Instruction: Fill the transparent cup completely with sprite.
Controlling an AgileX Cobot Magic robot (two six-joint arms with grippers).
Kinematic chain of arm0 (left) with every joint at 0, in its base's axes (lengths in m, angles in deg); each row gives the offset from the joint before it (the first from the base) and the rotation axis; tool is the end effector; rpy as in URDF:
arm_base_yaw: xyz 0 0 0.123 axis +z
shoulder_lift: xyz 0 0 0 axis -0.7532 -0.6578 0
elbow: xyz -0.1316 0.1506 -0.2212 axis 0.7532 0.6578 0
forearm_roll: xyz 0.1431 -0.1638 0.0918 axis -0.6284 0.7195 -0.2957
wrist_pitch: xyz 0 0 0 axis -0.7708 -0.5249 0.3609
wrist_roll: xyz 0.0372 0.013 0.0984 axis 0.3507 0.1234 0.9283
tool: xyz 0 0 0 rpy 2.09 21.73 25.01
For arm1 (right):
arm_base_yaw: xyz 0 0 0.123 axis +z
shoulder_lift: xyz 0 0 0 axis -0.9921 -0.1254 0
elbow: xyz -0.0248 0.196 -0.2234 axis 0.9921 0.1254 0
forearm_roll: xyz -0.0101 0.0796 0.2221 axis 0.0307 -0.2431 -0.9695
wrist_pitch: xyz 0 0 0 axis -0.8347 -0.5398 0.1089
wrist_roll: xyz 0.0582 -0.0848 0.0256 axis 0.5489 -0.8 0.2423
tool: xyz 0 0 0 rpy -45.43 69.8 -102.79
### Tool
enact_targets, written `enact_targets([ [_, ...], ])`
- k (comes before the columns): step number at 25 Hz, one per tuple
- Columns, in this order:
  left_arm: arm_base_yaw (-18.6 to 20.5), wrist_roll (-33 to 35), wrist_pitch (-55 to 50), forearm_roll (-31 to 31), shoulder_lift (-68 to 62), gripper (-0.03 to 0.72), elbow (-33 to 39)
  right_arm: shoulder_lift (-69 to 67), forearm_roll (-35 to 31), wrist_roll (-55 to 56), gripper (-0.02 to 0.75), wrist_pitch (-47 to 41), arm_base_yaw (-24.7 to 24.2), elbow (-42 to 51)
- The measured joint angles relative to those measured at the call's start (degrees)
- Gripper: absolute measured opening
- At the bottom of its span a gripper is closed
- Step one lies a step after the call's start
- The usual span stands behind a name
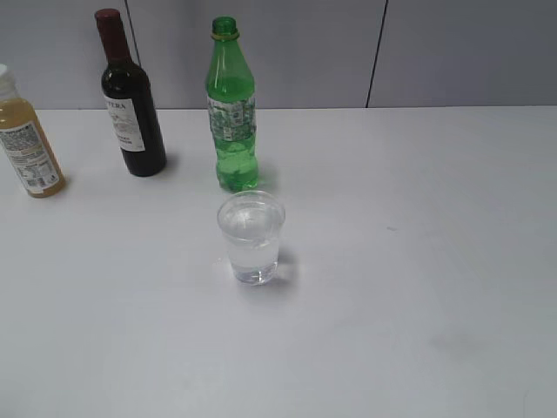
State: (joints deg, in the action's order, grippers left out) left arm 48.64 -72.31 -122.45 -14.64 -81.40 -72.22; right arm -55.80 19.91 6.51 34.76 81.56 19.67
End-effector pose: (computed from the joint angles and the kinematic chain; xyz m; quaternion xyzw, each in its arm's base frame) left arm 0.0509 -0.0119 0.2651 0.0610 0.9309 -0.0367 0.3583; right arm -0.0051 0.0097 0.2495 0.0000 0.8429 0.0425 0.5364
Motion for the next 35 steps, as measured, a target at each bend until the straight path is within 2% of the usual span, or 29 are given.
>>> enact_targets([
  [7,0.0,-0.5,-5.3,0.0,9.0,0.589,1.2,0.0,0.0,0.0,0.563,0.0,0.0,0.0],
  [23,0.0,-1.2,-5.5,-0.4,24.8,0.587,1.3,0.0,0.0,0.0,0.563,0.0,0.0,0.0],
  [35,0.0,-1.3,-5.5,-0.4,26.4,0.586,1.3,0.0,-0.1,0.0,0.563,0.0,0.0,0.0],
])
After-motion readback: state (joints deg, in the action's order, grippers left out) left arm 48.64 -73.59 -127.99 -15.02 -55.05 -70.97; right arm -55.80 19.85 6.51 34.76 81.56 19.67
